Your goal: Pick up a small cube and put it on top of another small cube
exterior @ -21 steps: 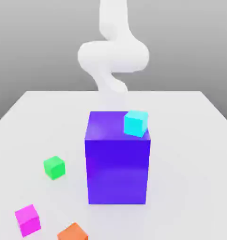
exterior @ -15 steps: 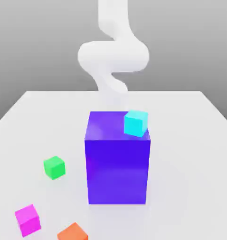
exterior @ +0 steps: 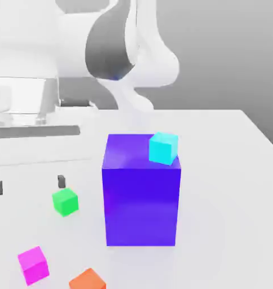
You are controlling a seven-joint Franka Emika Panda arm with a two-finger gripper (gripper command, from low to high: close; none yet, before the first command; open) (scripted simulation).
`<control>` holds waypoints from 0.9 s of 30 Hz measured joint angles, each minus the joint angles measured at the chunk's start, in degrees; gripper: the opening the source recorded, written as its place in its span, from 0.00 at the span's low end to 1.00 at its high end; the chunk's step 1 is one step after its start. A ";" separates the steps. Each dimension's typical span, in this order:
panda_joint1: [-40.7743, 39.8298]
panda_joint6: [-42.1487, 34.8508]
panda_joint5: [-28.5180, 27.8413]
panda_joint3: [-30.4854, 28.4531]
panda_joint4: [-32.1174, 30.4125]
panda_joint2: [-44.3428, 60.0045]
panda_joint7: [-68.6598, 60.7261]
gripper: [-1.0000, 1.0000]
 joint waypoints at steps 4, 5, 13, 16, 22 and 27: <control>-3.69 2.74 3.45 1.19 -0.55 8.61 -10.43 0.50; -4.86 3.41 4.12 1.64 -0.68 10.73 -12.92 0.50; -11.08 12.04 9.83 7.45 1.28 24.38 -21.10 0.00; -11.08 11.94 9.82 7.46 1.28 24.38 -21.09 0.00; -9.31 8.00 7.13 5.09 0.05 19.22 -19.10 0.00; -6.49 3.86 -3.20 -1.37 -4.61 9.46 -11.75 0.00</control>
